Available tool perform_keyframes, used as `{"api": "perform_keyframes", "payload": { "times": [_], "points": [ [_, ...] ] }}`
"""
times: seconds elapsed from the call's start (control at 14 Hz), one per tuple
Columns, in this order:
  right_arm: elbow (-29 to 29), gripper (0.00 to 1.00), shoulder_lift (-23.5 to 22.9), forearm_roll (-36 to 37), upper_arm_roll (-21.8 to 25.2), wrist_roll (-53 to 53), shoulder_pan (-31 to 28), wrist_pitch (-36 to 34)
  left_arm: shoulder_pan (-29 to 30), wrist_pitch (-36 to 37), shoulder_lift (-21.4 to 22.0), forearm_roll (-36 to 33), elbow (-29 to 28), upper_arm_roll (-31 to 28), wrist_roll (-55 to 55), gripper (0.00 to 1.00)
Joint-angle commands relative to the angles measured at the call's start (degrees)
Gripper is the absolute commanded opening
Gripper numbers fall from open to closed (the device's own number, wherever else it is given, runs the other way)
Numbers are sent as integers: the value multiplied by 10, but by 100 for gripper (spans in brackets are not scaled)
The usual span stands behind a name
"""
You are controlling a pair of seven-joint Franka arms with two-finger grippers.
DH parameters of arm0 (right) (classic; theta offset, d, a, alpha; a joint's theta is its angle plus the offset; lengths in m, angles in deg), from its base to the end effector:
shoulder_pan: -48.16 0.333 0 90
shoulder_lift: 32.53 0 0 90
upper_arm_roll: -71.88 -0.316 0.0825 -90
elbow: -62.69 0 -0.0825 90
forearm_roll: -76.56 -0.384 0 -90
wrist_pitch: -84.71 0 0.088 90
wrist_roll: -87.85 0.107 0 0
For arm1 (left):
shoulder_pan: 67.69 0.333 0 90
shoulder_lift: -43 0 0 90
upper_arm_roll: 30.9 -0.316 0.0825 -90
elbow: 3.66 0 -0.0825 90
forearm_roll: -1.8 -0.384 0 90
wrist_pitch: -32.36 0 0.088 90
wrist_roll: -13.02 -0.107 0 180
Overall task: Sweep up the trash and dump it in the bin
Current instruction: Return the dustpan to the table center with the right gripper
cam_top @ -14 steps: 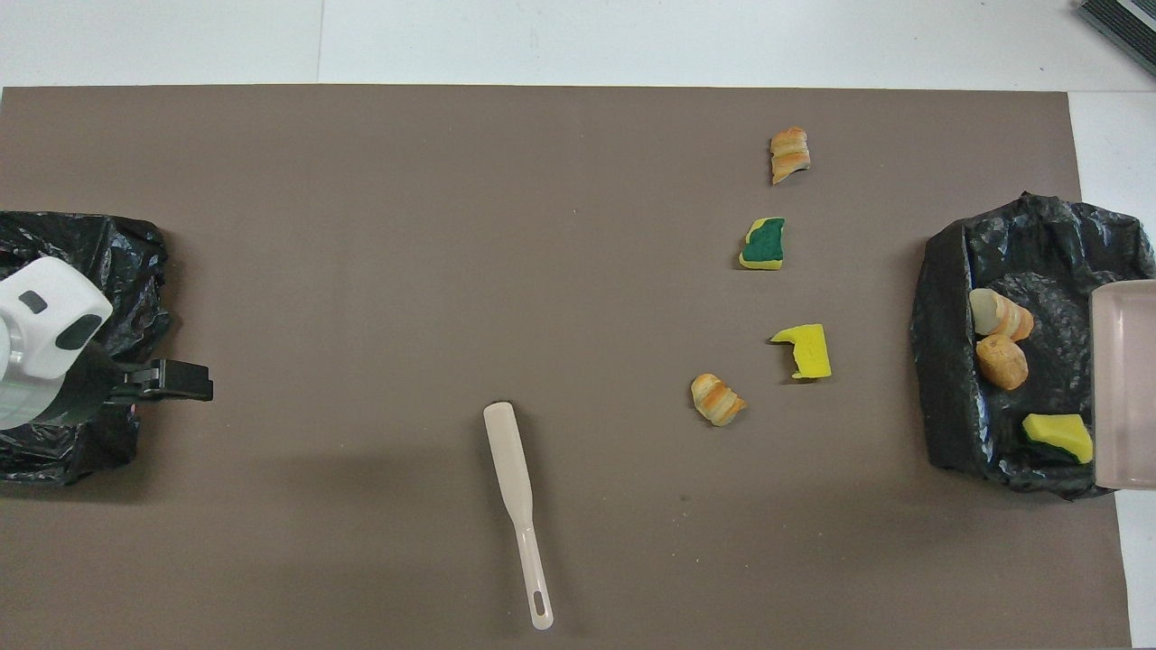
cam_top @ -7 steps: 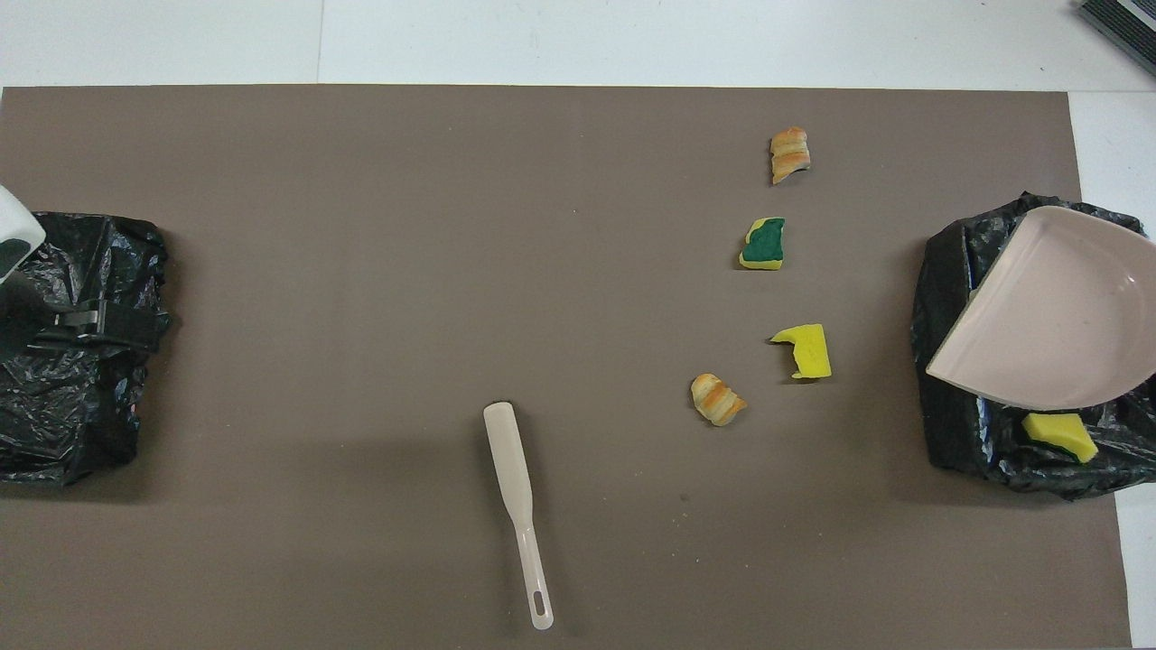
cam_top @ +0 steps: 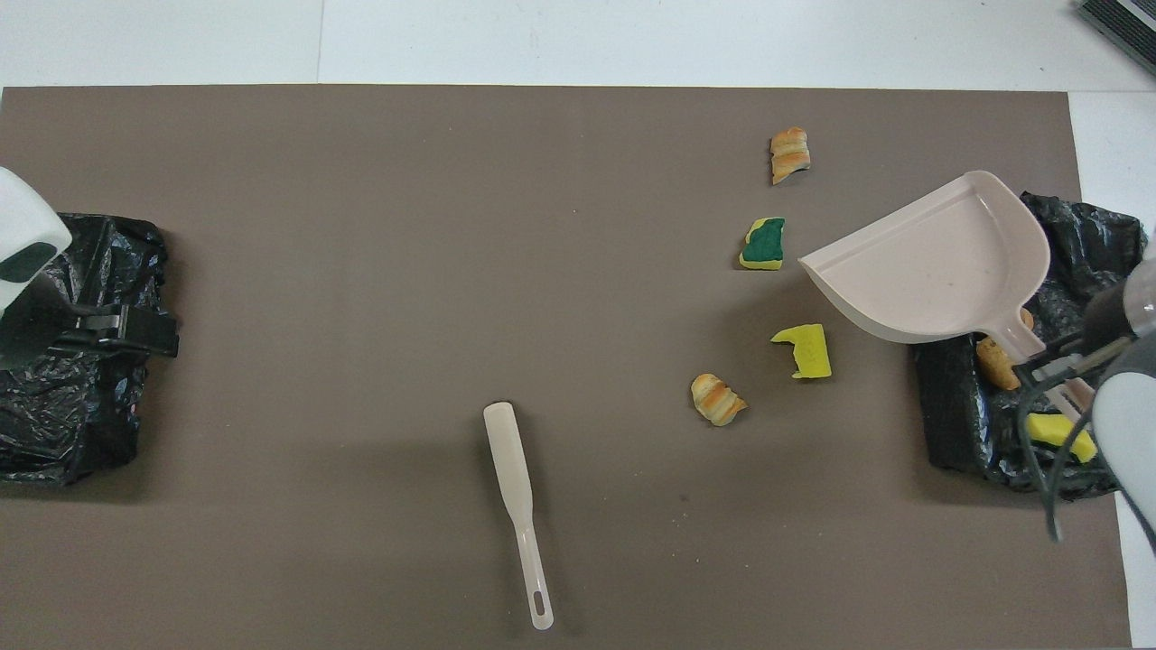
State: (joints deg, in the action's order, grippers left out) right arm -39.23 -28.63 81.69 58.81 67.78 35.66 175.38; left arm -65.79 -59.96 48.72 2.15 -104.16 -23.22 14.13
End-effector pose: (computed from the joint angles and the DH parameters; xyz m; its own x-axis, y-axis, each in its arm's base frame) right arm 0.5267 -0.0009 0.5642 0.9237 0.3491 -0.1575 0.3609 -0.9311 0.0530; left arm 0.5207 -0.0565 0.5947 0.9959 -0.0798 -0.0437 -0.0803 -0.9967 -0.0081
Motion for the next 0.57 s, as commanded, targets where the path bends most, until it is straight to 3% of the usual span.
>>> {"api": "perform_keyframes", "payload": {
  "times": [0.0, 0.21, 0.5],
  "points": [
    [-1, 0, -22, -38, 0, 124, 51, 34, -30, 5, 3, -2, -1, -5, 7, 100],
    [0, 0, -57, -69, 0, 256, 111, 86, -42, 6, -3, -3, 11, -6, 13, 100],
    [11, 0, -116, -72, 0, 396, 191, 172, -16, 15, -4, -1, 51, -14, 16, 100]
  ]
}}
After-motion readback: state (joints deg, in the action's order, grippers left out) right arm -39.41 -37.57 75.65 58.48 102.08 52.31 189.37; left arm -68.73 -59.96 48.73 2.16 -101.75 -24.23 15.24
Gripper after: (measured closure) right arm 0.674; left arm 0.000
